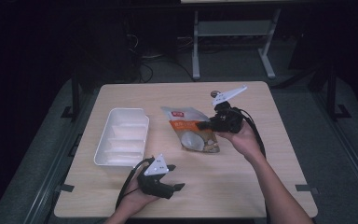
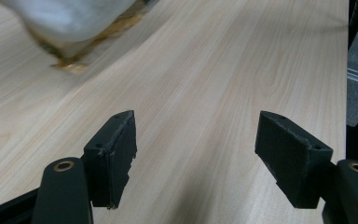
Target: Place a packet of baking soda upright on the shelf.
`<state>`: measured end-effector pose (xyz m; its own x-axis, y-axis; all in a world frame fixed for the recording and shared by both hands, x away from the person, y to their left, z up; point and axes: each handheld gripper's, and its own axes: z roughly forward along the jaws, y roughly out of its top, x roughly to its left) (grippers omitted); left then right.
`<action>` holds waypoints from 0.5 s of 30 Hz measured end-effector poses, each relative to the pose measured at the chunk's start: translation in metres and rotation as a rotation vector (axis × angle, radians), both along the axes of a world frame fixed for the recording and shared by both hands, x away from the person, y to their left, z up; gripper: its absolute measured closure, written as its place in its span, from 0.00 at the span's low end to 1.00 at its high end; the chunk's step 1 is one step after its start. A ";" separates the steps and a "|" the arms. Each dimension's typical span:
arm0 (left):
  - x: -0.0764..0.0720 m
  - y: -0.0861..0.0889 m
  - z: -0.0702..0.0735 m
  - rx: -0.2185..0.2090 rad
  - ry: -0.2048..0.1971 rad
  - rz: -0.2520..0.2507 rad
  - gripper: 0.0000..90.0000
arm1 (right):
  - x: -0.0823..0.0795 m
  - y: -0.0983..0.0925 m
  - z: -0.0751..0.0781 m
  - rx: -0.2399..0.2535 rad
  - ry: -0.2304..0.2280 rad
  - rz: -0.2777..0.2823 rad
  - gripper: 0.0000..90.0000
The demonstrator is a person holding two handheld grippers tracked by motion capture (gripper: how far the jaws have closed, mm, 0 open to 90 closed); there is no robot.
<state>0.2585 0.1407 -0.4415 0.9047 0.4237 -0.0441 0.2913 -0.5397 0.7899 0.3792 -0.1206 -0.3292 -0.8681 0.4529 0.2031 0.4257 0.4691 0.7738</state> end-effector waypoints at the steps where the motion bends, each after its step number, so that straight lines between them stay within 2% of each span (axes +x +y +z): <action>1: 0.000 0.000 0.000 -0.001 0.001 -0.001 0.32 | 0.001 0.004 0.002 -0.002 -0.002 0.003 1.00; 4: -0.002 -0.001 -0.002 0.012 0.002 -0.015 0.32 | 0.004 0.014 0.006 0.000 -0.016 0.013 1.00; 11: -0.001 -0.001 -0.002 0.003 0.019 -0.026 0.31 | 0.010 0.033 0.015 0.022 -0.026 0.033 1.00; 12: -0.001 0.000 -0.002 0.002 0.023 -0.027 0.31 | 0.012 0.041 0.018 0.022 -0.032 0.043 1.00; 15: -0.001 0.000 -0.003 0.013 0.019 -0.032 0.31 | 0.014 0.046 0.021 0.023 -0.036 0.049 1.00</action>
<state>0.2574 0.1405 -0.4447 0.9169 0.3952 -0.0562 0.2885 -0.5589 0.7774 0.3932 -0.0742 -0.3081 -0.8961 0.4052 0.1812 0.3745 0.4708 0.7988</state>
